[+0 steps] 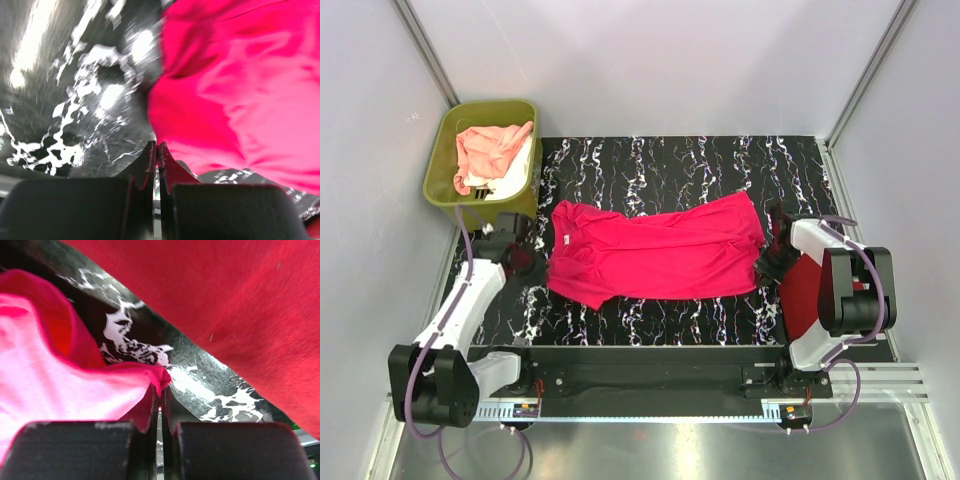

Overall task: Fold and stack the t-shirts
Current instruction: Flatten the tshirt out

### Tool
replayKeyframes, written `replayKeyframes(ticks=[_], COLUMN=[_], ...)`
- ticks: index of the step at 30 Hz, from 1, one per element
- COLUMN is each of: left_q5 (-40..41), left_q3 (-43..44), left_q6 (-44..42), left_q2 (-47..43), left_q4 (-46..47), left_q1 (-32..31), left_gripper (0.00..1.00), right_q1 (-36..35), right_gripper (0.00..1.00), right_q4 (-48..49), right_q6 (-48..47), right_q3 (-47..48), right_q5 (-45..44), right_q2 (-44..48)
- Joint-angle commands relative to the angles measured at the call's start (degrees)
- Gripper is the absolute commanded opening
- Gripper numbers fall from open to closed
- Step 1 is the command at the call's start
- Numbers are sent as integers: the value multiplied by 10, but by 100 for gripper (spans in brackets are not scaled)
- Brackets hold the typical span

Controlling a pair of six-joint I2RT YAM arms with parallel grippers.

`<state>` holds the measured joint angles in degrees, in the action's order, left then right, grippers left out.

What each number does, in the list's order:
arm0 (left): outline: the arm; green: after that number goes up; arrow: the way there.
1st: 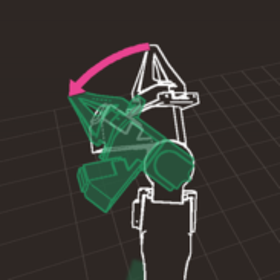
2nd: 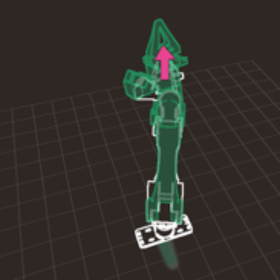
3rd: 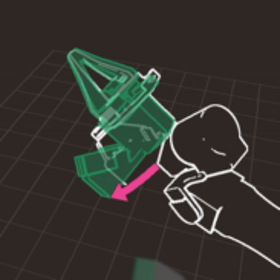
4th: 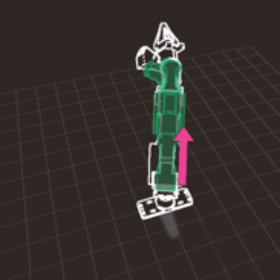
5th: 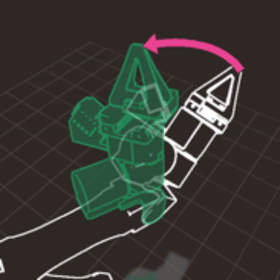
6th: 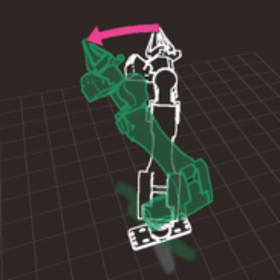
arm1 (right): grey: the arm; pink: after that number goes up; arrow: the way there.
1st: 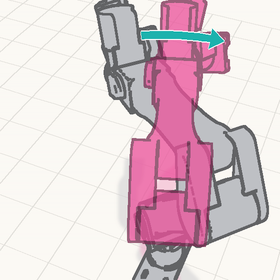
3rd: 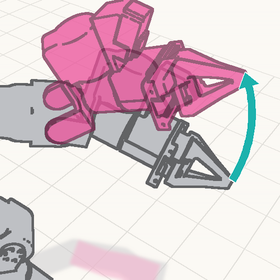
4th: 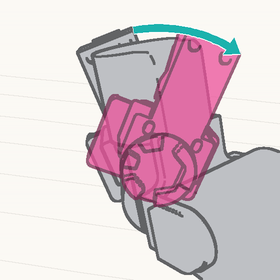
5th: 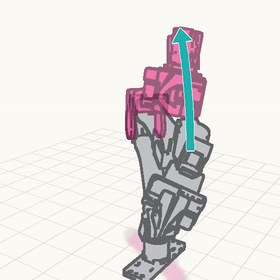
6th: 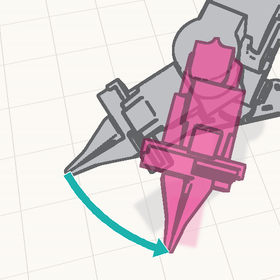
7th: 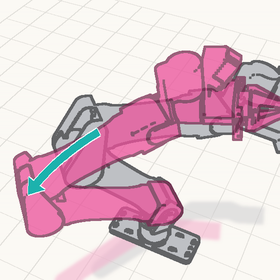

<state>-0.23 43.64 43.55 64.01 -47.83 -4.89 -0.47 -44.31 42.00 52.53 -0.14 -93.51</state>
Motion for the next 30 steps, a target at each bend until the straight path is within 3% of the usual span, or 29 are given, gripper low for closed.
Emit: replayKeyframes(ticks=[1, 5, 9, 15, 19, 23, 27, 30], left_q5=[-6, -45, -101, -133, -158, -150, -167, -203], left_q3=[86, 161, 236, 512, 777, 944, 993, 1026], left_q6=[-65, -92, -121, -204, -256, -310, -289, -255], left_q2=[0, 19, 71, 222, 333, 391, 395, 404], left_q4=[17, 62, 194, 323, 339, 318, 377, 423], left_q1=[-2, -5, -6, -6, -7, -3, 31, 61], left_gripper=[0, 0, 0, 0, 0, 0, 0, 0], right_q1=[0, -2, -1, -1, 1, 1, 1, 1], right_gripper=[0, 0, 0, 0, 0, 0, 0, 0], right_q4=[5, -16, 2, 30, 92, 137, 220, 229], right_q6=[-19, -27, -16, -36, -53, -64, -64, -68], right_q3=[42, 133, 258, 598, 780, 870, 884, 894], right_q5=[-44, -54, -58, -52, -54, -43, -38, -33], right_q2=[19, 39, 8, -133, -194, -213, -194, -190])
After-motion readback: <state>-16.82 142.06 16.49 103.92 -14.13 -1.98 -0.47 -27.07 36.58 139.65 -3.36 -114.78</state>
